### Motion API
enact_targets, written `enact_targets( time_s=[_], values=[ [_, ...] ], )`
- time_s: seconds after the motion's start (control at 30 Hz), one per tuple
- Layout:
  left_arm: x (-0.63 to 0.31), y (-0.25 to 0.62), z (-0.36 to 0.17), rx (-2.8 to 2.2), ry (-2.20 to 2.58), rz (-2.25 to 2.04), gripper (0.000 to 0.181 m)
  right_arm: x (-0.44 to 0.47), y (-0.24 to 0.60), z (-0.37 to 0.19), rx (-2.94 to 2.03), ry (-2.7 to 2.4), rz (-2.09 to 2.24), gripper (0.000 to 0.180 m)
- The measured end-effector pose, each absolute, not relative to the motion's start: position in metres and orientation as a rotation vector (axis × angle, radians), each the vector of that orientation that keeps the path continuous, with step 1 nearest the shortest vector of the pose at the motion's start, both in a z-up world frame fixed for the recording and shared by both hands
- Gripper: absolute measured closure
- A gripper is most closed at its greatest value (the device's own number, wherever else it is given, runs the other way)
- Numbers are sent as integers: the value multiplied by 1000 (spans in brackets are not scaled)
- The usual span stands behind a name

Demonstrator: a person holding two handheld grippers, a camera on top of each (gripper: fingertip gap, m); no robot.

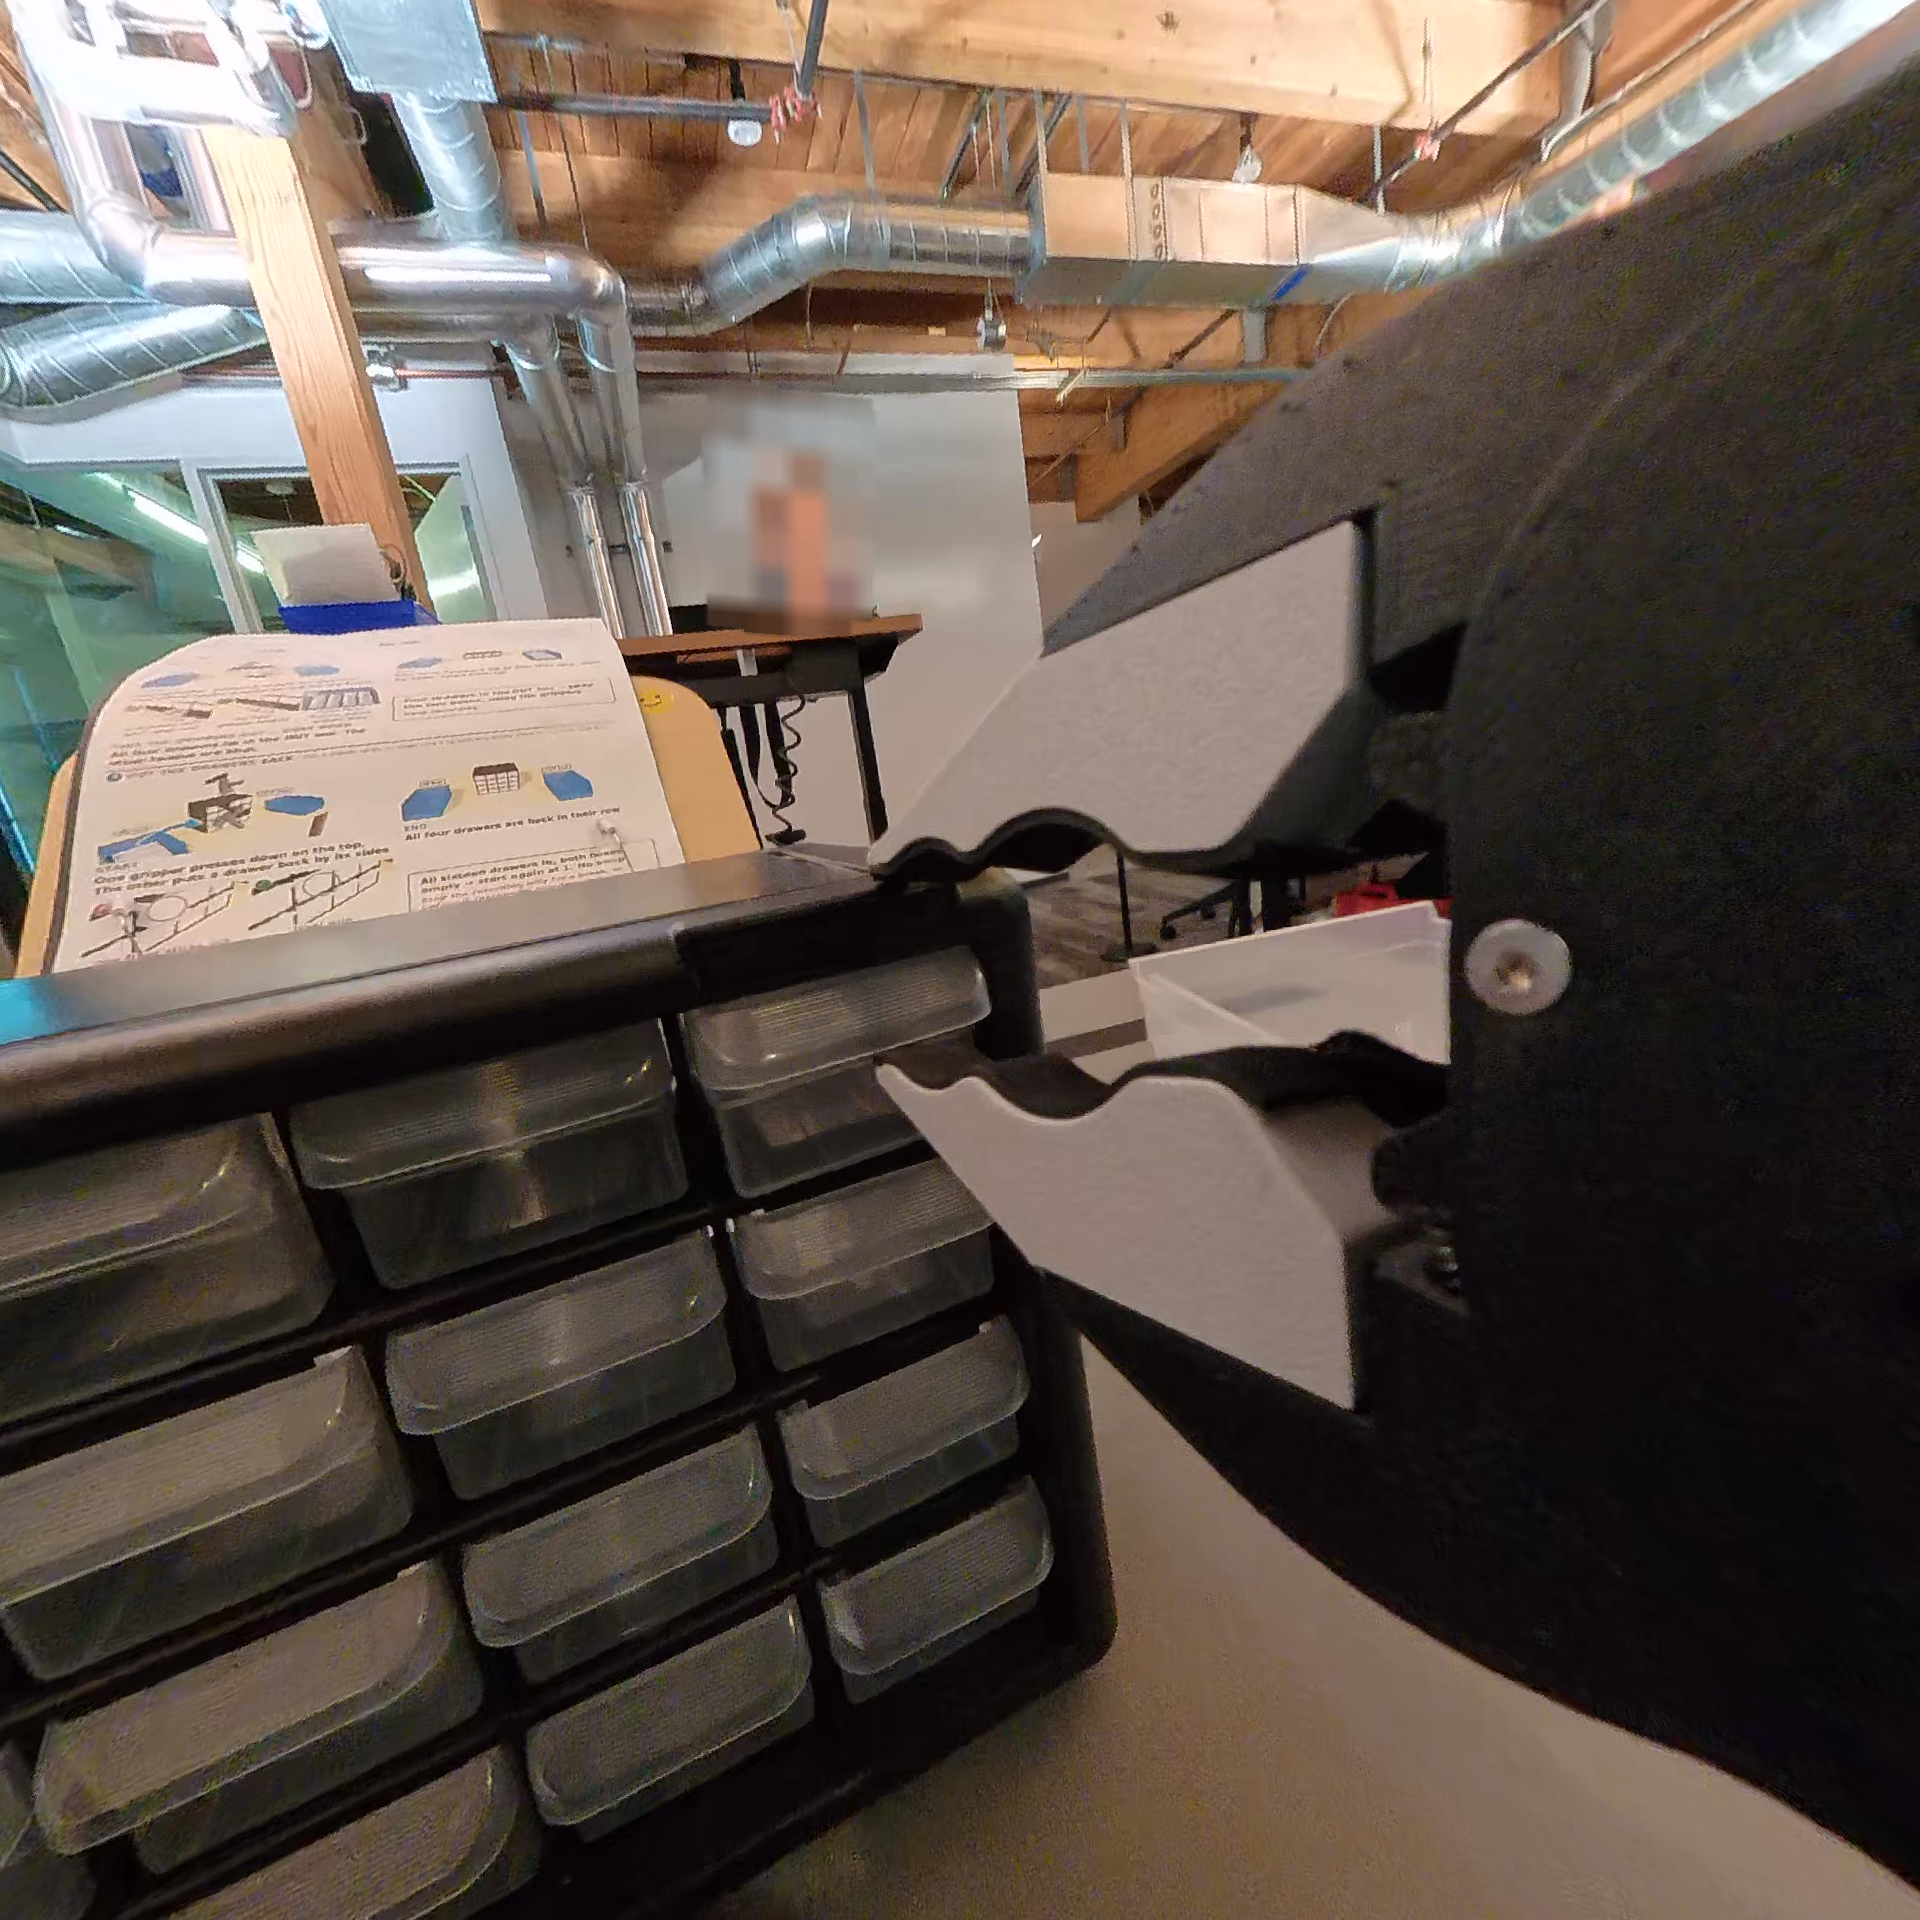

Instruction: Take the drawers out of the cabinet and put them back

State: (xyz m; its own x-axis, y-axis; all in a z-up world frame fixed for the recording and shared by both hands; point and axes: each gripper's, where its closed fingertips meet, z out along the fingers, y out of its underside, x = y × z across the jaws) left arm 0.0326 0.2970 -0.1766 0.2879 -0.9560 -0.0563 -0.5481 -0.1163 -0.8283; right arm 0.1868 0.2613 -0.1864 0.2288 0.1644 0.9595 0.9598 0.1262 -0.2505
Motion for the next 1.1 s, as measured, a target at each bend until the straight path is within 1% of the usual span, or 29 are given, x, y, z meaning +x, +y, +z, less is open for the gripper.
enact_targets(
  time_s=[0.03, 0.1, 0.2, 0.4, 0.43, 0.47, 0.57, 0.77, 0.83, 0.87, 0.9, 0.93, 1.0, 1.03, 1.1],
  values=[
    [34, 297, -176, -1779, 1361, -664, 106, 187, 258, -186, -1304, -1191, -865, 151],
    [34, 297, -176, -1778, 1358, -664, 106, 184, 249, -192, -1291, -1209, -889, 167],
    [34, 297, -176, -1777, 1348, -666, 105, 185, 238, -195, -1265, -1174, -941, 169],
    [36, 298, -176, -1790, 1314, -674, 106, 189, 220, -194, -1305, -1160, -840, 168],
    [37, 299, -175, -1808, 1272, -685, 107, 190, 220, -194, -1313, -1159, -835, 168],
    [37, 304, -173, -1822, 1207, -668, 122, 191, 223, -194, -1326, -1156, -832, 168],
    [44, 304, -173, -1822, 1122, -619, 123, 204, 237, -194, -1391, -1131, -837, 168],
    [66, 296, -172, -1790, 1099, -624, 135, 238, 268, -196, -1489, -1064, -834, 170],
    [68, 296, -170, -1759, 1112, -591, 130, 243, 266, -197, -1530, -1059, -818, 171],
    [67, 298, -169, -1749, 1117, -571, 126, 246, 263, -199, -1566, -1047, -804, 176],
    [68, 299, -164, -1721, 1123, -577, 124, 250, 258, -204, -1620, -1044, -781, 176],
    [68, 299, -157, -1685, 1126, -595, 124, 254, 254, -209, -1688, -1037, -742, 167],
    [66, 304, -153, -1681, 1126, -601, 124, 258, 246, -216, -1843, -947, -600, 124],
    [66, 306, -155, -1693, 1135, -610, 122, 253, 244, -214, -1894, -879, -492, 112],
    [69, 307, -160, -1708, 1141, -635, 119, 241, 246, -201, -1937, -723, -268, 109]
  ],
)
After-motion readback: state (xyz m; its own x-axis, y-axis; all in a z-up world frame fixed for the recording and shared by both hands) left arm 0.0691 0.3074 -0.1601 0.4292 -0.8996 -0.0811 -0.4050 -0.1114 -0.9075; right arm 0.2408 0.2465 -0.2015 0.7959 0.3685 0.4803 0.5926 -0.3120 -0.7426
